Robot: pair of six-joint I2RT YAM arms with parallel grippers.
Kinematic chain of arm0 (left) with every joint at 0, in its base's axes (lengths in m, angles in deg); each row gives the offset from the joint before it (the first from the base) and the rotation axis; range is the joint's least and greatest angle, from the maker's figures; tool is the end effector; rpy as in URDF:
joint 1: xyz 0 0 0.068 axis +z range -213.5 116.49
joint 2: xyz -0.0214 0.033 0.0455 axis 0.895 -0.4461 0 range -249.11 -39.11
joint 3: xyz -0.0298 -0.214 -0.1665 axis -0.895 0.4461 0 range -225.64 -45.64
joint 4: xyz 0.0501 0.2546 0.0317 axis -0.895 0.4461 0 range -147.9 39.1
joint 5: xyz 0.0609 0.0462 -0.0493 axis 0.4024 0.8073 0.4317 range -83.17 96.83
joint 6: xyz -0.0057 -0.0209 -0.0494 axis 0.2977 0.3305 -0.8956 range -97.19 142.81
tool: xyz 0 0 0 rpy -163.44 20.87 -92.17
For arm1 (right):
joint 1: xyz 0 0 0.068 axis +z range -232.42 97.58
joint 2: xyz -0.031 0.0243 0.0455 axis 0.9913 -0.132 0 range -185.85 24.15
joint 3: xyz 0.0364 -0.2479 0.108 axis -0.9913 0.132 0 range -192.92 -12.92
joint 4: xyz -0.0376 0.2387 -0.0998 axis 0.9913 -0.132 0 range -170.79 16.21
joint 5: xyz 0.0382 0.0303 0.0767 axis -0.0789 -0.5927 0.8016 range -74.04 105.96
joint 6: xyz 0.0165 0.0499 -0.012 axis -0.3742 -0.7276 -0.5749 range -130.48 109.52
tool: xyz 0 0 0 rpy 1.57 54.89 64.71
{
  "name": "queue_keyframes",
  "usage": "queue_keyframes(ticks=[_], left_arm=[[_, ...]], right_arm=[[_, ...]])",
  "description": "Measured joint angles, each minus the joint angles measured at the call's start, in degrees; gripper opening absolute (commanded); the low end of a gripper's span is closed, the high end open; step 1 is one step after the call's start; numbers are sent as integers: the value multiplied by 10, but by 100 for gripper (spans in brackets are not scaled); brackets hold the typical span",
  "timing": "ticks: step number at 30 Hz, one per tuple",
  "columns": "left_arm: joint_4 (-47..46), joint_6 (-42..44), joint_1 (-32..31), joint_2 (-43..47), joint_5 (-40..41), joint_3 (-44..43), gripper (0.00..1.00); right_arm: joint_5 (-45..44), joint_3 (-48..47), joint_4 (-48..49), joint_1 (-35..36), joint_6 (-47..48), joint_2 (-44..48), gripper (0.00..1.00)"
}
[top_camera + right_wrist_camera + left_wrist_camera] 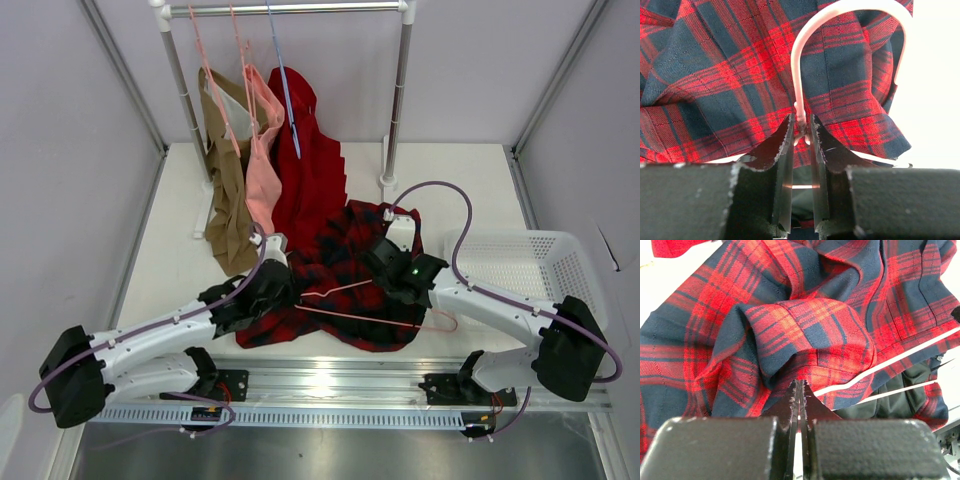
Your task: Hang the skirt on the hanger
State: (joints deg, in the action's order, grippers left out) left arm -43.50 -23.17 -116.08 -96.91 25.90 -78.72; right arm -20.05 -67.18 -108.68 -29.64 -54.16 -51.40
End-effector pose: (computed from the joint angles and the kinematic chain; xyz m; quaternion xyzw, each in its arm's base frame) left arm 0.1372 -0.1602 0.2209 -0.0198 0.8932 -0.2235 0.3897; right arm 0.1747 0.1955 0.2507 0.0174 0.9142 0.0094 0.4048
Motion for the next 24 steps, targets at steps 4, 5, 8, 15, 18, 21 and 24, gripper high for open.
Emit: queue_keyframes(ticks=[4, 5, 8, 15, 18, 21, 24], left_arm=[[0, 1, 0, -3, -3, -2, 0], [1, 1, 0, -2, -3, -2, 1], [28, -1, 0, 9, -1, -5, 19], [126, -50, 0, 94, 17, -10, 44], [152, -78, 0, 126, 20, -5, 46], [165, -106, -4, 140, 17, 6, 49], [167, -133, -11, 137, 16, 21, 54]], right_arm=[[-2, -7, -1, 0, 2, -3, 0], [-3, -8, 0, 0, 2, -4, 0], [-6, -11, -2, 0, 3, -6, 0], [-10, -12, -4, 0, 3, -8, 0], [-10, -14, -4, 0, 3, -11, 0], [-11, -14, -5, 0, 3, -14, 0], [-11, -15, -5, 0, 3, -16, 0]])
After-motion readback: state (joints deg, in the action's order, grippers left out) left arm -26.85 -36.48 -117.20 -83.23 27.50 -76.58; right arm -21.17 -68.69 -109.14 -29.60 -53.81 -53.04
